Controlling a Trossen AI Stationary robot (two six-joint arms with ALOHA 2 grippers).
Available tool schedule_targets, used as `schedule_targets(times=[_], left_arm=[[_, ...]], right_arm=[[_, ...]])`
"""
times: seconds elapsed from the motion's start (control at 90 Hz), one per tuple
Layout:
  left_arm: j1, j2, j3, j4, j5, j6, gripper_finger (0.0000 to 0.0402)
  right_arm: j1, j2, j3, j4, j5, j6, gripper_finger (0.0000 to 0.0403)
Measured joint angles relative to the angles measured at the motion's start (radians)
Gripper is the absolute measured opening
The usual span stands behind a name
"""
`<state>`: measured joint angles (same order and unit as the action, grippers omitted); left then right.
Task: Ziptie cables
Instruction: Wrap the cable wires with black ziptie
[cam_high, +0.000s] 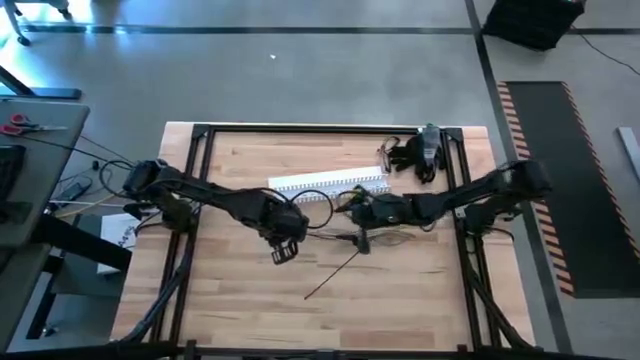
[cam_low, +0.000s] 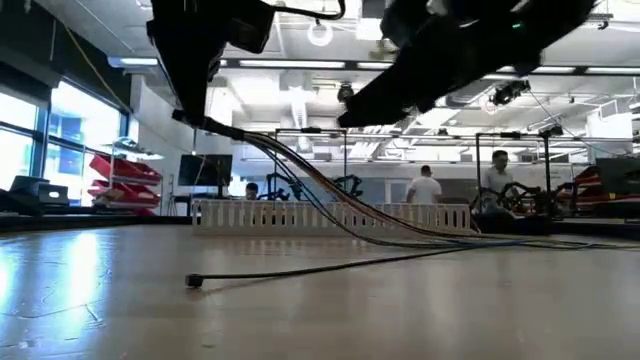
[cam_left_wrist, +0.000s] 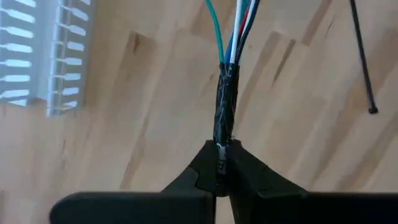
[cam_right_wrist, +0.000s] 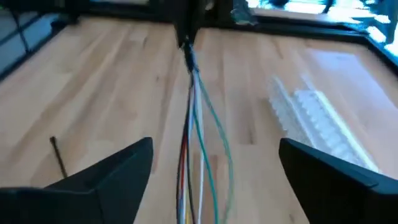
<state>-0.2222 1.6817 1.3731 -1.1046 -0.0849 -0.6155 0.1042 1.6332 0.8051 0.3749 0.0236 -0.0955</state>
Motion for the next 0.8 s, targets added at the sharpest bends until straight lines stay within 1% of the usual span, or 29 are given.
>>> schedule_targets(times=[0.122, 0.211, 0.322, 0.378, 0.433, 0.5, 0.556, 0.644, 0.767, 0.8], left_arm=[[0.0, 0.0, 0.0, -0.002, 0.001, -0.01, 0.0], [-0.003, 0.0, 0.0, -0.003, -0.005, -0.013, 0.0001], [-0.009, 0.0, 0.0, -0.005, -0.024, -0.021, 0.0001], [-0.012, 0.0, 0.0, -0.009, -0.029, -0.02, 0.0001], [-0.017, 0.0, 0.0, -0.01, -0.032, -0.021, 0.0001], [-0.025, 0.0, 0.0, -0.01, -0.052, -0.026, 0.0001], [-0.032, -0.002, 0.0, -0.014, -0.068, -0.036, 0.0001], [-0.047, -0.007, 0.0, -0.041, -0.094, -0.051, 0.0001], [-0.066, -0.013, 0.0, -0.08, -0.17, -0.083, 0.0001], [-0.072, -0.013, 0.0, -0.088, -0.194, -0.091, 0.0001]], right_arm=[[0.0, 0.159, 0.143, -0.058, -0.005, -0.067, 0.0323], [0.0, 0.247, 0.236, -0.123, -0.006, -0.093, 0.0315], [-0.006, 0.316, 0.337, -0.238, -0.001, -0.096, 0.0301], [-0.01, 0.342, 0.362, -0.294, 0.009, -0.091, 0.0288], [-0.015, 0.355, 0.378, -0.341, 0.043, -0.083, 0.027], [-0.026, 0.357, 0.381, -0.379, 0.081, -0.074, 0.024], [-0.037, 0.357, 0.383, -0.424, 0.095, -0.061, 0.0207], [-0.059, 0.358, 0.383, -0.516, 0.097, -0.036, 0.0141], [-0.078, 0.357, 0.383, -0.598, 0.097, -0.034, 0.0037], [-0.081, 0.357, 0.383, -0.617, 0.098, -0.036, 0.0019]])
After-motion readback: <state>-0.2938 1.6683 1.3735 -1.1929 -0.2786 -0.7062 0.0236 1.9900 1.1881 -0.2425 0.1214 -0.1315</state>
